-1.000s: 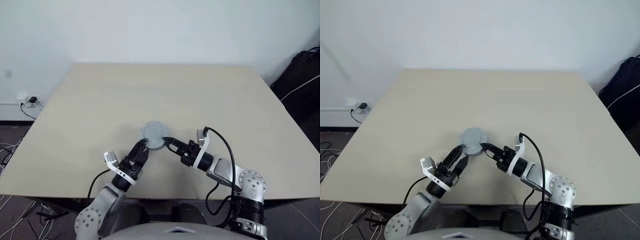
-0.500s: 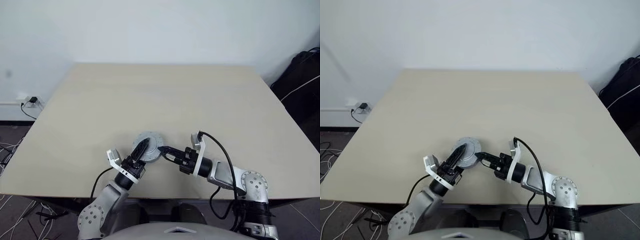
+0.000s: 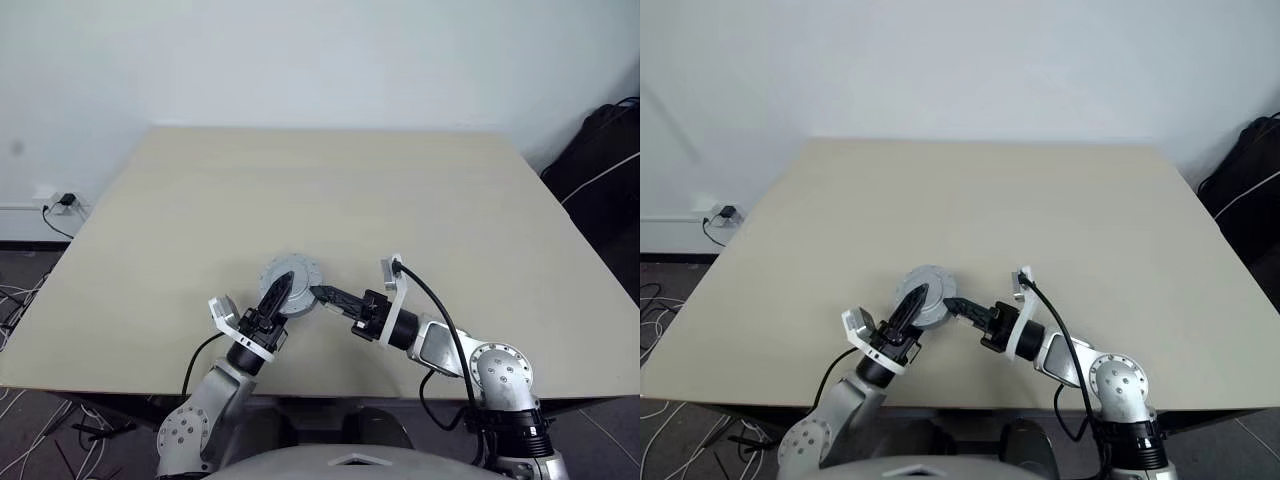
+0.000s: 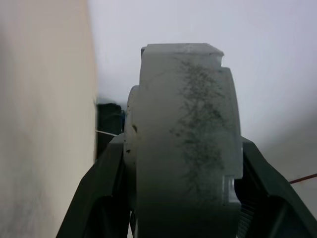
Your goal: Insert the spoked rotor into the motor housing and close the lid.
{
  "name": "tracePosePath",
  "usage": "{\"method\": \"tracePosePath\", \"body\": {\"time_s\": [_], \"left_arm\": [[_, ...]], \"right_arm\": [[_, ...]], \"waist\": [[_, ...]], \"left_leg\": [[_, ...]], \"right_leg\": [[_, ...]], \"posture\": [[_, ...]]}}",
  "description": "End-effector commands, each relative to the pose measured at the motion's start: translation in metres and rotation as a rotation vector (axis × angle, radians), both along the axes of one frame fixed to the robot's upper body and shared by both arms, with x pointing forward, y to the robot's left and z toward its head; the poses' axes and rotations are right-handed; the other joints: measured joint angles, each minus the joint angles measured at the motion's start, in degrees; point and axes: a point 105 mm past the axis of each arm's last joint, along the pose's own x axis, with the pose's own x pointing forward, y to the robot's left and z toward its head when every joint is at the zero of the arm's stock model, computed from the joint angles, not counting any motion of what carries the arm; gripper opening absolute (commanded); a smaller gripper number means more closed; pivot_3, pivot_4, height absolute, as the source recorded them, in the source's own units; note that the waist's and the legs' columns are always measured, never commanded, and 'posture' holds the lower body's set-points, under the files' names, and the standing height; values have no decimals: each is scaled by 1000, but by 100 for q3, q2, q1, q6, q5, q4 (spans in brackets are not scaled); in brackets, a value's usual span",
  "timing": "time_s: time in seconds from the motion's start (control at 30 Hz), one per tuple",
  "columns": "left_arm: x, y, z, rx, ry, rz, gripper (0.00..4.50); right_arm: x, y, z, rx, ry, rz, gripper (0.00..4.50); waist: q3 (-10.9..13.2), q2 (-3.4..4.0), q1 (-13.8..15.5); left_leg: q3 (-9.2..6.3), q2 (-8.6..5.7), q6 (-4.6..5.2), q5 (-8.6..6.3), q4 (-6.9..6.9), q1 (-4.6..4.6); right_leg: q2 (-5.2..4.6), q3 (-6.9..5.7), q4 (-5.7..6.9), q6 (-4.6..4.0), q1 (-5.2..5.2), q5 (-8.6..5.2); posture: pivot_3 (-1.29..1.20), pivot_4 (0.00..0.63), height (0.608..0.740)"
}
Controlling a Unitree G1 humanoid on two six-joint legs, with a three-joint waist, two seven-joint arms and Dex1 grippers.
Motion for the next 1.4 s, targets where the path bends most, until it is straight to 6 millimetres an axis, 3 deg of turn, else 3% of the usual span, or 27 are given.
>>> {"method": "tracePosePath", "body": {"time_s": [0.03, 0.2, 0.5, 0.77, 1.0, 1.37, 1.4], "left_arm": [[18, -5, 15, -21, -51, 52, 2089], [38, 1, 9, 54, -27, 97, 2089], [79, 10, 3, 167, 16, 133, 2089], [124, 30, -4, 325, 72, 226, 2089], [150, 34, -8, 377, 119, 248, 2089], [163, 28, -33, 457, 265, 252, 2089], [162, 29, -36, 464, 281, 249, 2811]], "right_arm": [[19, -21, -3, -277, -226, -120, 2983], [19, -32, -12, -487, -423, -170, 4500], [4, -42, -30, -651, -557, -203, 4500], [3, -57, -32, -720, -623, -356, 4500], [2, -63, -39, -752, -646, -394, 4500], [0, -66, -45, -784, -631, -391, 4500], [0, -66, -45, -784, -628, -392, 4500]], "waist": [[3, -19, 12], [8, -34, 28], [6, -52, 17], [5, -90, 9], [2, -98, -30], [-1, -106, -39], [-3, -109, -37]], "left_leg": [[0, -1, 0, 0, 2, 3], [-2, 3, -6, 4, 4, 3], [1, 3, -15, 9, 4, 5], [0, 2, -31, 18, 4, 10], [4, 1, -35, 21, -1, 12], [6, 1, -41, 25, 0, 15], [4, 1, -41, 25, 0, 16]], "right_leg": [[0, -1, -2, 3, 5, 1], [2, -3, 1, 2, 6, 1], [11, -2, 5, 3, 35, 0], [11, -3, 9, 6, 42, 3], [47, -2, 8, 26, 44, 15], [46, 0, 10, 26, 44, 15], [44, -1, 11, 26, 46, 15]], "posture": [[0, 0, 740], [0, 0, 740], [0, 0, 740], [0, 0, 740], [0, 0, 740], [0, 0, 740], [0, 0, 740]]}}
